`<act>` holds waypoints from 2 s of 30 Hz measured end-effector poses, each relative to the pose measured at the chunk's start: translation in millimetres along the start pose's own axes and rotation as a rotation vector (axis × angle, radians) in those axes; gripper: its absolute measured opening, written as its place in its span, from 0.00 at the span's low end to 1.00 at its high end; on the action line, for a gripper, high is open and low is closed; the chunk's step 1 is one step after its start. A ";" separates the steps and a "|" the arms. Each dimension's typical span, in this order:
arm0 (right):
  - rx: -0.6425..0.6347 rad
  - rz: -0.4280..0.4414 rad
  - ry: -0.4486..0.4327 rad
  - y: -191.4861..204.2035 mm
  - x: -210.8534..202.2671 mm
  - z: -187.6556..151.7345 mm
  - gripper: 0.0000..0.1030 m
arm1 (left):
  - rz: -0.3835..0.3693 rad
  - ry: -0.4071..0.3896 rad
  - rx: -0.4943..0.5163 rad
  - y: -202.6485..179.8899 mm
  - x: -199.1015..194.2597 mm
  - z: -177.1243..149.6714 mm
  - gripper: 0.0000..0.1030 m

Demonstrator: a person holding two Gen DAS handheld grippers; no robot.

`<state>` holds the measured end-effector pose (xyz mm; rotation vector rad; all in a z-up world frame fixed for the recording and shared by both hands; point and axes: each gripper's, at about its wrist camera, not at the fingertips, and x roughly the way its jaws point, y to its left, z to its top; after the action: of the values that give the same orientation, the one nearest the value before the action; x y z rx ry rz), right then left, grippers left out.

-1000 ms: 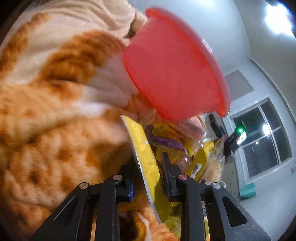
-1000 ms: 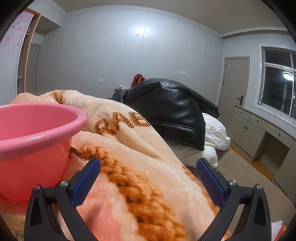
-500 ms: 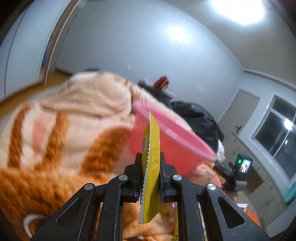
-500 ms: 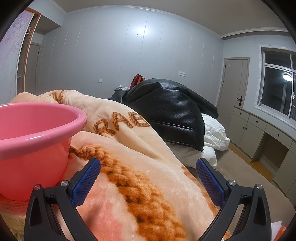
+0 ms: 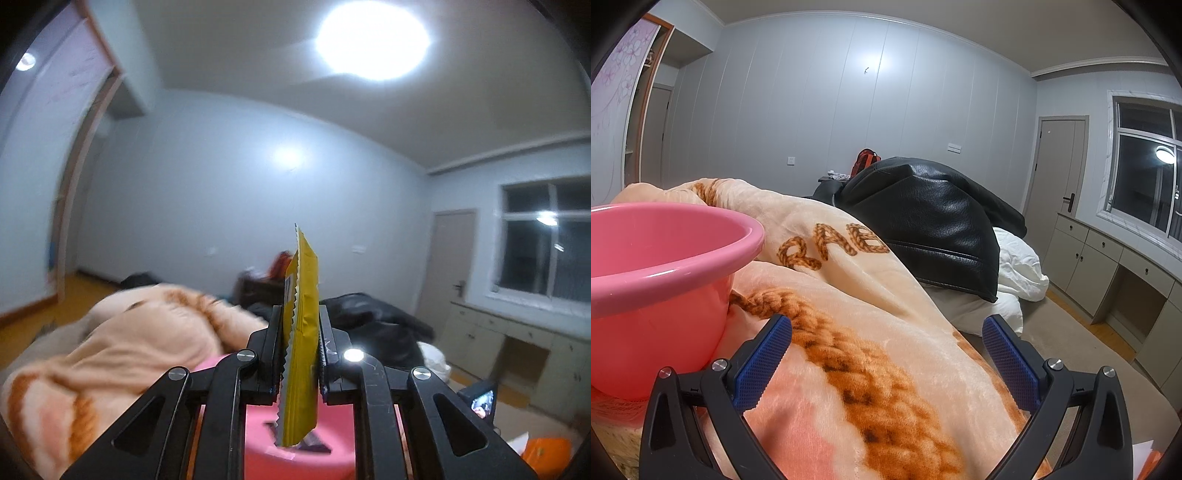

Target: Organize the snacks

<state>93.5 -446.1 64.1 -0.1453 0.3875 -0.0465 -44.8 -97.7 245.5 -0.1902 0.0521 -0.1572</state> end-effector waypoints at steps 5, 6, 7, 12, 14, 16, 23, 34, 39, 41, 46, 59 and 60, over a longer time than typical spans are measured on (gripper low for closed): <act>0.000 0.000 0.001 -0.4 -0.1 0.0 1.00 | 0.011 0.135 0.057 -5.8 60.8 -50.4 0.11; 0.000 0.000 0.000 0.1 -0.1 -0.4 1.00 | 0.012 0.165 0.033 -2.9 70.4 -59.6 0.11; 0.000 0.000 0.000 0.2 -0.3 -0.1 1.00 | 0.016 0.192 0.010 1.5 78.2 -68.3 0.11; 0.001 -0.001 -0.001 0.7 -1.0 0.1 1.00 | 0.093 0.233 0.002 14.8 93.3 -102.5 0.11; 0.001 -0.002 -0.001 0.8 -1.0 0.0 1.00 | 0.092 0.229 0.024 9.9 84.5 -99.7 0.11; 0.001 -0.002 0.000 0.7 -1.0 0.0 1.00 | 0.078 0.224 0.039 5.0 76.5 -93.2 0.11; 0.004 0.003 0.000 0.1 -1.0 0.0 1.00 | 0.084 0.166 -0.038 19.8 41.0 -69.9 0.12; 0.098 0.088 0.030 -15.2 5.6 -1.7 1.00 | 0.457 0.417 -0.522 144.3 45.1 -174.5 0.12; 0.192 0.134 0.065 -28.7 11.1 -5.5 1.00 | 0.388 0.505 -0.690 173.7 49.7 -195.0 0.12; 0.226 0.153 0.088 -34.4 14.0 -7.6 1.00 | 0.399 0.484 -0.640 163.1 45.8 -192.0 0.12; 0.338 0.202 0.122 -50.7 21.0 -12.4 1.00 | 0.378 0.386 -0.534 143.1 32.4 -177.0 0.99; 0.524 0.285 0.231 -75.8 41.4 -29.3 1.00 | 0.387 0.507 -0.564 144.2 67.8 -193.0 1.00; 0.532 0.288 0.231 -77.3 41.0 -30.3 1.00 | 0.388 0.509 -0.564 145.0 68.2 -192.7 1.00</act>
<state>118.6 -529.5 32.6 0.4449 0.6097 0.1195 31.6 -3.6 26.2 -0.6932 0.6408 0.2061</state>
